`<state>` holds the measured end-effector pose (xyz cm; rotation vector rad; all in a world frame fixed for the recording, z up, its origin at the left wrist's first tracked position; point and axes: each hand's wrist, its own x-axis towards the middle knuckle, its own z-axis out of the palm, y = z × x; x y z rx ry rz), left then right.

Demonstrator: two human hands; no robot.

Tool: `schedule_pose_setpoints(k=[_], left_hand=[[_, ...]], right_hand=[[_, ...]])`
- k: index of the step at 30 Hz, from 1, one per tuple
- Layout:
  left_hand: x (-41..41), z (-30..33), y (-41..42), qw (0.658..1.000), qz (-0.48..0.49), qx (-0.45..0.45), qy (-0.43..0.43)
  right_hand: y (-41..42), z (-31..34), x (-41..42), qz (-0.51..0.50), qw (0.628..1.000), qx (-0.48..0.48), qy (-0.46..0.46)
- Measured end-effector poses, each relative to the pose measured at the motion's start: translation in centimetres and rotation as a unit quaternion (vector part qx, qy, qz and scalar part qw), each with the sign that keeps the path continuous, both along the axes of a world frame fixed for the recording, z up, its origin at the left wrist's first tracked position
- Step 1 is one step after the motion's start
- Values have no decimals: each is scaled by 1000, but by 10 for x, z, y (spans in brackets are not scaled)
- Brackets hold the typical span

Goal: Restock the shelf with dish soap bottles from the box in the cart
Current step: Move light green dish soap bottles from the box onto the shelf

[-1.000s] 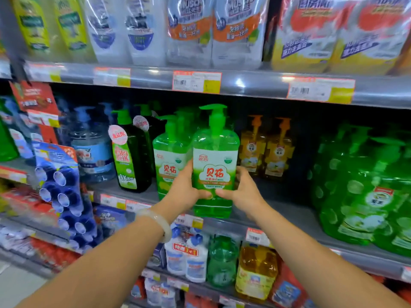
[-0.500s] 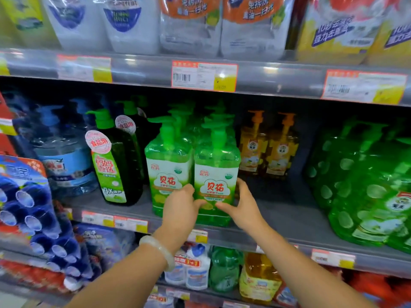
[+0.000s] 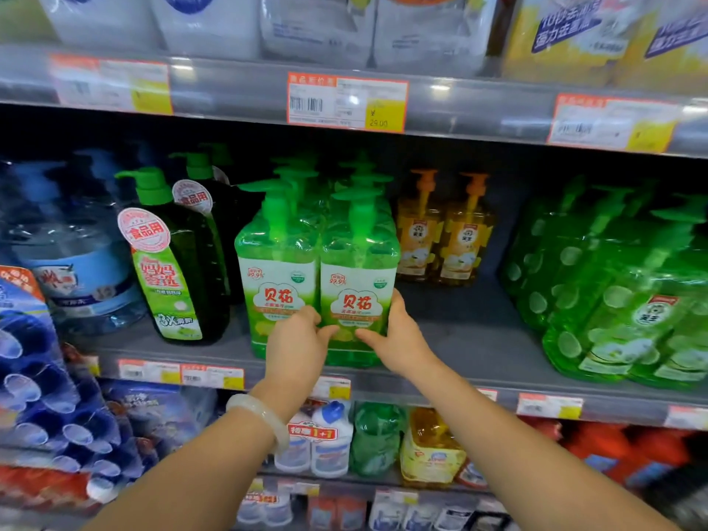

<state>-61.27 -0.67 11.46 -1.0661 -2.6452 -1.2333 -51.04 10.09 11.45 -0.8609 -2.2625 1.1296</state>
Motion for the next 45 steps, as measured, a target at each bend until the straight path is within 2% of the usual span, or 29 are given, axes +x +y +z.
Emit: schedule_pose_setpoints(k=[6, 11, 13, 15, 17, 23, 26, 30, 33, 36, 40, 45], left_hand=[[1, 1, -10, 999, 29, -14, 8], [-19, 2, -31, 982, 141, 100, -80], [-28, 2, -35, 980, 137, 91, -112], [-33, 0, -34, 982, 91, 79, -147], [-36, -4, -32, 984, 61, 72, -150], [-35, -2, -31, 984, 57, 63, -157], [-27, -3, -32, 981, 87, 26, -172], [7, -28, -41, 972, 134, 7, -191], [49, -56, -41, 973, 58, -17, -222], [96, -68, -26, 971, -117, -96, -184], [160, -61, 1, 937, -298, -164, -76], [243, -63, 31, 888, -421, -183, -35]], right_hand=[[-1, -1, 0, 1, 1000, -15, 1], [-1, 0, -1, 4, 999, -38, -7], [-2, 0, -2, 4, 998, -55, -8], [-3, 0, -4, -6, 998, -65, -8], [-5, -1, -7, -19, 998, -65, -7], [-8, 3, -7, -35, 997, -65, -25], [-14, 4, -3, -46, 995, -61, -63], [-41, -14, 22, -86, 989, 16, -122], [-61, -37, 52, -81, 983, 56, -154], [-71, -57, 87, -69, 974, 87, -197], [-61, -62, 152, -100, 965, 99, -223], [-34, -60, 265, -199, 946, 62, -249]])
